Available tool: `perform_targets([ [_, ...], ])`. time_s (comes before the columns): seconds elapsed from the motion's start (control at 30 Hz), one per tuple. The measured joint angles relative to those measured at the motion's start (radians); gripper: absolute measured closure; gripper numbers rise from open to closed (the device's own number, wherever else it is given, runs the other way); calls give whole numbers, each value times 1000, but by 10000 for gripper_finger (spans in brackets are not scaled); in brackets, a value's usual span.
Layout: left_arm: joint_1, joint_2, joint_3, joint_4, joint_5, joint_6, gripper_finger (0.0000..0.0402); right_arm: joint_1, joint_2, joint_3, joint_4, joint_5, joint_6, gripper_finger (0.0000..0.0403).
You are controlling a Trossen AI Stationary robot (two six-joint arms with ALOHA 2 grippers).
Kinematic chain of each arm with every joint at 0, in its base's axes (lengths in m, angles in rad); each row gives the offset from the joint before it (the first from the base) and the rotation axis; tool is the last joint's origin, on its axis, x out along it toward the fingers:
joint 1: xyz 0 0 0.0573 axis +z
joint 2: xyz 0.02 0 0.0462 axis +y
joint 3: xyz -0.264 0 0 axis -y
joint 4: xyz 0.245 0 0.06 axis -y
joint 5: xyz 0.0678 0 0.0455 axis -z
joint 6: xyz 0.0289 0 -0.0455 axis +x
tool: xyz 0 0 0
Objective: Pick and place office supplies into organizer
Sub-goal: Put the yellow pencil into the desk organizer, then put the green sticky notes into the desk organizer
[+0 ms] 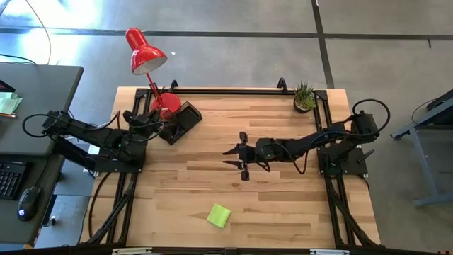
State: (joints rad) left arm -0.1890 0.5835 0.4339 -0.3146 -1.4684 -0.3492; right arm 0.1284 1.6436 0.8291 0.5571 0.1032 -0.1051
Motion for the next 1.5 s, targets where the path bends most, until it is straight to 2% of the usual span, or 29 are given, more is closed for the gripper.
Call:
perform_targets([
  [0.2, 0, 0, 0, -1, 18, -10, 366, 0, 0, 0, 0, 0, -4, 281],
  [0.6, 0, 2, 0, -56, 19, -101, 274, 0, 0, 0, 0, -1, -3, 281],
  [0.83, -1, 1, 3, -34, 46, -97, 257, 0, 0, 0, -2, -1, -4, 281],
  [0.93, -1, 2, 33, -23, 157, -72, 261, 0, 0, 0, -15, 3, -4, 281],
  [1.07, -1, 11, 85, 19, 375, -11, 270, 0, 0, 0, -24, 18, -1, 281],
  [1.23, -1, 27, 105, 165, 807, 202, 285, 0, 0, 0, -30, -46, 23, 281],
  [1.3, -1, 32, 105, 188, 938, 237, 290, 0, 0, 0, -30, -91, 22, 281],
  [1.37, -1, 45, 105, 197, 1033, 249, 295, 0, 0, 0, -28, -128, 27, 281],
  [1.5, -1, 76, 105, 178, 1158, 251, 301, 6, 0, 0, -14, -180, 69, 281],
])
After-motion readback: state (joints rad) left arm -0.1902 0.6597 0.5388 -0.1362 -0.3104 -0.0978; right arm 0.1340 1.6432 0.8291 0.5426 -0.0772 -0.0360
